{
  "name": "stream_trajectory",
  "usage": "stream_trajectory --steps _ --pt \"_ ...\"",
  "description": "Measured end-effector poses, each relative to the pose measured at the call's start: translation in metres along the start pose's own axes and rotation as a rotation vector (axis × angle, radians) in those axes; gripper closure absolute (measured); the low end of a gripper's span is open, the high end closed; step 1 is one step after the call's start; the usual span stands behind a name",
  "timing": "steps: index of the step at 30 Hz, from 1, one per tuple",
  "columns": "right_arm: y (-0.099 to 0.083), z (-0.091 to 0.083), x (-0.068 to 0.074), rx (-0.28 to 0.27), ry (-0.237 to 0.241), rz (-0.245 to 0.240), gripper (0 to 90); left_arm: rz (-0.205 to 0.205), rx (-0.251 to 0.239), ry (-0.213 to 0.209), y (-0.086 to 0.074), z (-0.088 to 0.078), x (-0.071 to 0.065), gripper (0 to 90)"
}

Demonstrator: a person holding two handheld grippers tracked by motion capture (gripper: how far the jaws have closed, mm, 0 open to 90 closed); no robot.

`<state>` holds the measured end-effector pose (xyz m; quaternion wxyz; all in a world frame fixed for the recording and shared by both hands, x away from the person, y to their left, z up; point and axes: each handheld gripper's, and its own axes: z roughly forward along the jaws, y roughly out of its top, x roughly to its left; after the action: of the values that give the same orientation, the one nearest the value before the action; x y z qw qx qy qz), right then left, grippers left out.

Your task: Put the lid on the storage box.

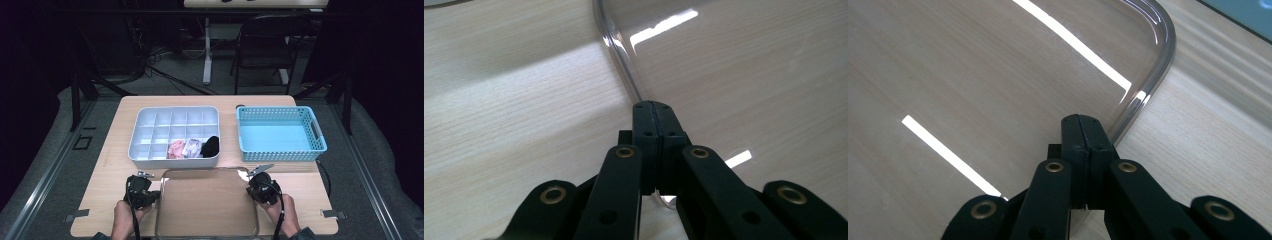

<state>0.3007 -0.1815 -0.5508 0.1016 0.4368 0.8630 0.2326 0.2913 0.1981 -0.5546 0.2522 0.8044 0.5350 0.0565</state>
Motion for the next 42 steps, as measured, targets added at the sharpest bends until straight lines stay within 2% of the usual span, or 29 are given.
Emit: stream_trajectory --steps 4,7,8,10,15,17,18,20,22,26,28,29,31,33,36,37,40,42 --pt "-0.001 -0.001 -0.005 0.008 -0.008 0.020 90.0 0.017 -0.008 0.001 0.003 0.003 -0.006 89.7" --pt "-0.002 -0.001 -0.008 -0.011 -0.008 0.061 90.0 0.022 -0.011 -0.002 0.005 0.005 -0.009 89.7" --pt "-0.002 -0.002 -0.010 0.005 -0.012 0.053 90.0 0.036 -0.012 -0.001 0.006 0.006 -0.010 89.7" --pt "-0.003 -0.003 -0.012 -0.001 -0.008 0.078 90.0 0.032 -0.018 -0.001 0.006 0.007 -0.012 89.8" --pt "-0.005 -0.004 -0.017 -0.002 -0.004 0.101 90.0 0.035 -0.021 0.002 0.009 0.010 -0.014 89.7" --pt "-0.006 -0.004 -0.017 -0.001 -0.009 0.104 90.0 0.041 -0.018 0.005 0.010 0.011 -0.013 89.7" --pt "-0.007 -0.003 -0.017 -0.019 -0.004 0.112 90.0 0.031 -0.018 0.004 0.010 0.012 -0.013 89.7" --pt "-0.006 -0.004 -0.018 0.001 -0.011 0.105 90.0 0.032 -0.016 0.003 0.010 0.012 -0.013 89.7" --pt "-0.007 -0.005 -0.018 -0.002 -0.009 0.115 90.0 0.022 -0.018 -0.005 0.010 0.013 -0.014 89.7" --pt "-0.008 -0.006 -0.021 0.005 -0.019 0.129 89.5 0.044 -0.021 -0.002 0.013 0.015 -0.017 89.7" --pt "-0.009 -0.006 -0.021 -0.008 -0.016 0.143 87.4 0.042 -0.029 -0.002 0.014 0.015 -0.017 89.3" --pt "-0.009 -0.006 -0.021 -0.010 -0.009 0.147 86.2 0.042 -0.029 -0.007 0.015 0.014 -0.016 87.6" --pt "-0.009 -0.007 -0.022 -0.003 0.006 0.150 80.3 0.016 -0.044 -0.024 0.014 0.009 -0.013 78.6" --pt "-0.009 -0.009 -0.024 -0.003 0.020 0.145 70.3 -0.018 -0.058 -0.041 0.011 0.005 -0.010 72.0" --pt "-0.010 -0.015 -0.027 -0.022 0.045 0.180 62.3 -0.068 -0.074 -0.065 0.004 -0.002 -0.009 54.5" --pt "-0.011 -0.017 -0.028 -0.027 0.048 0.194 60.2 -0.081 -0.078 -0.087 0.000 -0.005 -0.008 49.9" --pt "-0.016 -0.018 -0.032 -0.025 0.071 0.229 57.0 -0.115 -0.086 -0.119 -0.007 -0.009 -0.009 41.0" --pt "-0.019 -0.018 -0.033 -0.016 0.084 0.256 55.5 -0.128 -0.081 -0.127 -0.012 -0.010 -0.012 34.6"
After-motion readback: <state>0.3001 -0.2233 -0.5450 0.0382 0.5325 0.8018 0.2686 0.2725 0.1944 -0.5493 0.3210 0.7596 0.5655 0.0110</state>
